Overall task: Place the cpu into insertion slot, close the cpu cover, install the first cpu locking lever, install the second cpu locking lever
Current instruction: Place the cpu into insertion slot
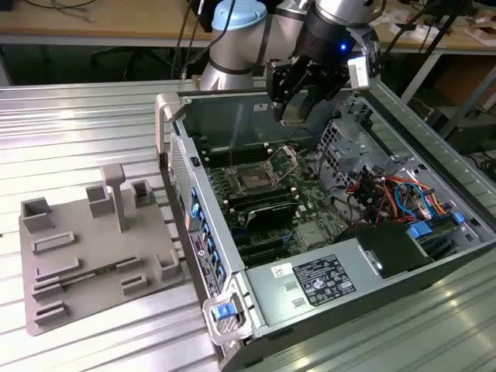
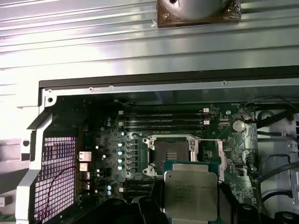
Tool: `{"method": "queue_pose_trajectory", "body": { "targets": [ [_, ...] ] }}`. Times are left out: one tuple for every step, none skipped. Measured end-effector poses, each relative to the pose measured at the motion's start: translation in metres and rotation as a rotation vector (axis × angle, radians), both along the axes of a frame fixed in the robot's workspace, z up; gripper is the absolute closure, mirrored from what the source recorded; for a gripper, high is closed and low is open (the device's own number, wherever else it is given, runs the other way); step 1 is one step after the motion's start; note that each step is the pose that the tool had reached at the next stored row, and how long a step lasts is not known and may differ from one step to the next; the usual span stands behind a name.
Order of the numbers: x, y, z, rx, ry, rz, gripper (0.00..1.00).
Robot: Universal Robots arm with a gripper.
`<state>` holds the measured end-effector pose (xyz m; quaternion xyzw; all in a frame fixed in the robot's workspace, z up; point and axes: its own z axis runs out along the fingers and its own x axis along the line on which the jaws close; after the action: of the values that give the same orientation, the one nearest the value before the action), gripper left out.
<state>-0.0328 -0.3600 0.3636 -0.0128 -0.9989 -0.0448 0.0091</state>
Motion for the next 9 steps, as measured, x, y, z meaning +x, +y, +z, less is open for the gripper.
{"method": "queue_pose_trajectory", "body": {
  "targets": [
    [0.0000, 0.0000, 0.0000, 0.0000, 0.0000, 0.000, 0.45],
    [-0.0002, 0.0000, -0.0001, -0.0002, 0.0001, 0.000, 0.45],
    [-0.0004, 0.0000, -0.0004, -0.0001, 0.0001, 0.000, 0.45],
    [-0.0006, 0.0000, -0.0009, 0.0000, 0.0000, 0.000, 0.45],
    [-0.0009, 0.0000, -0.0019, -0.0002, 0.0001, 0.000, 0.45],
    [-0.0010, 0.0000, -0.0028, 0.0000, 0.0000, 0.000, 0.45],
    [-0.0011, 0.0000, -0.0034, 0.0000, 0.0000, 0.000, 0.45],
    [-0.0011, 0.0000, -0.0042, 0.0000, 0.0000, 0.000, 0.45],
    [-0.0012, 0.0000, -0.0046, -0.0001, 0.0000, 0.000, 0.45]
  ]
}}
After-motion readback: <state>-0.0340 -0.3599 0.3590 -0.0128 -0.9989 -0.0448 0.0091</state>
